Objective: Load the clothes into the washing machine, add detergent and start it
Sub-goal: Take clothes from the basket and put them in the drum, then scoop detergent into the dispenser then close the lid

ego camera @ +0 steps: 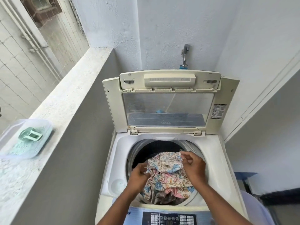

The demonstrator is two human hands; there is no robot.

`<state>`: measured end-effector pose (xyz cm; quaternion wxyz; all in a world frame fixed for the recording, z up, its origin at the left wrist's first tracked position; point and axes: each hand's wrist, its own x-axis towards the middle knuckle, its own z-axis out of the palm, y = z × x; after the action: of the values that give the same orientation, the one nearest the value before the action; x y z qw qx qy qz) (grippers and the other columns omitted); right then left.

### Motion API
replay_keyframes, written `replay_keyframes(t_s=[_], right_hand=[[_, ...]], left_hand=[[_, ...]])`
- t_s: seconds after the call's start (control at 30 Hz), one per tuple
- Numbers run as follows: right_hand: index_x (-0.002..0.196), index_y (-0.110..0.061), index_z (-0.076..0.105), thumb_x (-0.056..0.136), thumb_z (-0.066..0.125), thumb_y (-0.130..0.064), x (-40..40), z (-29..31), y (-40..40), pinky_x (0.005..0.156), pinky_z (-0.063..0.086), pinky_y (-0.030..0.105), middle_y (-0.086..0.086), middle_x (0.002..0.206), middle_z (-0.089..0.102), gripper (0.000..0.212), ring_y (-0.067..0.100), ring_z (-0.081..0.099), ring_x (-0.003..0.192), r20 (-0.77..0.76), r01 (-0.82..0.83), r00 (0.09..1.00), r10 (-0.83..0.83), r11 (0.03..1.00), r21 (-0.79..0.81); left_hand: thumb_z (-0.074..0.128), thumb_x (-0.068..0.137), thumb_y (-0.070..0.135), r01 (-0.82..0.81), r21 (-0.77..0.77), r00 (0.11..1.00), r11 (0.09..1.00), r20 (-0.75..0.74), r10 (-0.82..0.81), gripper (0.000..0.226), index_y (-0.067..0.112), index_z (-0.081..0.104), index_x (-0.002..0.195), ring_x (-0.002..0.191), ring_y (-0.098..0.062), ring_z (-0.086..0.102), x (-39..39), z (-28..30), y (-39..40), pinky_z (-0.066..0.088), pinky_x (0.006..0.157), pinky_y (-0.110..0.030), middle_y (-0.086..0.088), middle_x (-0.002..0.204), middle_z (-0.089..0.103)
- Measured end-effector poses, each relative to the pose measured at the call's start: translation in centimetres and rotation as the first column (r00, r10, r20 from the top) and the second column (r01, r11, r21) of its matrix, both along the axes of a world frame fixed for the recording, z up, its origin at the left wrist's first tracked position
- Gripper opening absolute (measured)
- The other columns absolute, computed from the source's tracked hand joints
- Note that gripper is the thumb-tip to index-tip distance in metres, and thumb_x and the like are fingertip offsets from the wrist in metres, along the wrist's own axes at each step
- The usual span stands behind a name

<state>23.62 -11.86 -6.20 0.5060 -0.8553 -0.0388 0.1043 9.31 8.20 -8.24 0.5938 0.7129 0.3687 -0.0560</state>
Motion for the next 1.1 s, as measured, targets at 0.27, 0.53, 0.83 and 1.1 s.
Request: replay_keyframes(t_s=[0.27,0.53,0.83,1.1], right_hand=[[0.112,-0.005,0.070,0.091,0.070,0.009,1.3,2.5,0.8,0.064,0.064,0.036,0.017,0.101,0.077,0.026,0.028,0.076,0.085,-0.425,0.356,0.892,-0.154,0.820,0.448],[0.121,0.008,0.063,0.085,0.073,0.014,4.7,0.5,4.5,0.084,0.064,0.044,0.031,0.103,0.074,0.038,0.039,0.076,0.093,-0.655,0.477,0.755,-0.016,0.699,0.533],[0.133,0.015,0.052,0.081,0.069,0.021,6.7,-4.5,7.6,0.084,0.066,0.041,0.029,0.103,0.069,0.055,0.036,0.070,0.094,-0.816,0.725,0.577,-0.015,0.471,0.504],[0.117,0.013,0.063,0.082,0.074,0.010,7.6,-6.4,9.6,0.064,0.066,0.033,0.022,0.086,0.075,0.037,0.028,0.078,0.074,-0.830,0.759,0.558,0.017,0.394,0.518]], left_hand=[[0.063,0.101,0.007,-0.356,-0.375,0.887,0.856,0.152,0.436,0.026,0.012,0.066,0.126,0.108,-0.028,0.073,4.9,4.0,-1.6,0.060,0.079,-0.036,-0.011,0.119,0.074],[0.057,0.103,0.002,-0.453,-0.494,0.830,0.742,0.070,0.553,0.022,0.006,0.062,0.124,0.112,-0.032,0.070,12.5,4.4,-3.5,0.057,0.096,-0.048,-0.019,0.121,0.071],[0.062,0.103,0.006,-0.614,-0.585,0.712,0.529,-0.121,0.692,0.035,0.000,0.055,0.137,0.109,-0.027,0.064,16.5,-0.3,-3.8,0.055,0.079,-0.038,-0.013,0.113,0.067],[0.062,0.101,0.008,-0.572,-0.715,0.658,0.403,-0.106,0.746,0.014,0.005,0.069,0.113,0.091,-0.023,0.068,18.2,-3.8,-2.8,0.055,0.084,-0.037,-0.011,0.097,0.074]])
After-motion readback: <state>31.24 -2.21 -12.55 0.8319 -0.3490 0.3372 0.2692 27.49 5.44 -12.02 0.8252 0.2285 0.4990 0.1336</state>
